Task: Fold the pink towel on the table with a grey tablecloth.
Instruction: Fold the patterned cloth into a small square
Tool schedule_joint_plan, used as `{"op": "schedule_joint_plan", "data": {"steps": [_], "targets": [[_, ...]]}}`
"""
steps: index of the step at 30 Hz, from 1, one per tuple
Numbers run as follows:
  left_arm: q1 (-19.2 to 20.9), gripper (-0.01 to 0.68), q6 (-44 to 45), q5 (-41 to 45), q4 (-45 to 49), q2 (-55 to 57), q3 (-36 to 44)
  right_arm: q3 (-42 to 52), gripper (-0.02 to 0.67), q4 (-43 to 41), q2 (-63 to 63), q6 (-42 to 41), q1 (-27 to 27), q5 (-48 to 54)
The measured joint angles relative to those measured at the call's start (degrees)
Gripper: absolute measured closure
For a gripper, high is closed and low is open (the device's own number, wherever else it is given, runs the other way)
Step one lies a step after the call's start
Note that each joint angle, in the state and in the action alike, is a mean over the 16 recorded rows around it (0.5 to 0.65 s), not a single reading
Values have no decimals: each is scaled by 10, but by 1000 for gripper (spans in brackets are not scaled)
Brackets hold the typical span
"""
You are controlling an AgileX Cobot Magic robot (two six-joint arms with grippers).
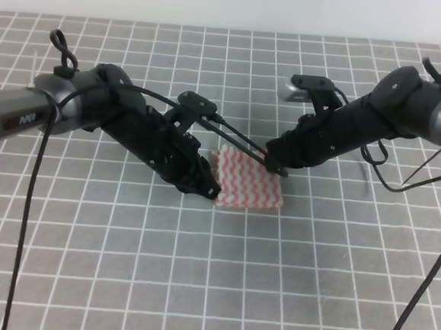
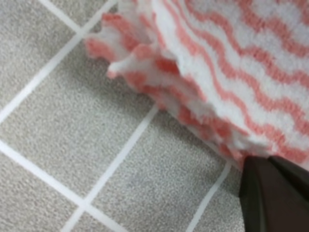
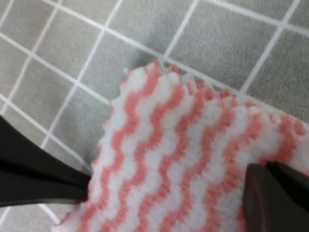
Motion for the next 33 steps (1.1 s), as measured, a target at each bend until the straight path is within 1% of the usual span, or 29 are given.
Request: {"op": "schedule_joint_plan", "data": {"steps": [10, 17, 27, 33], "targets": [[0, 673, -27, -3, 36, -27, 0, 5, 666, -6, -37, 8, 0, 38], [0, 673, -33, -9, 29, -55, 1, 50, 666, -11, -59, 9, 1, 54], [-11, 673, -5, -10, -8, -64, 1, 143, 666, -11, -54, 8, 1, 3], [-20, 673, 1, -14, -2, -49, 1, 155, 666, 2, -52, 2, 1, -12]]}}
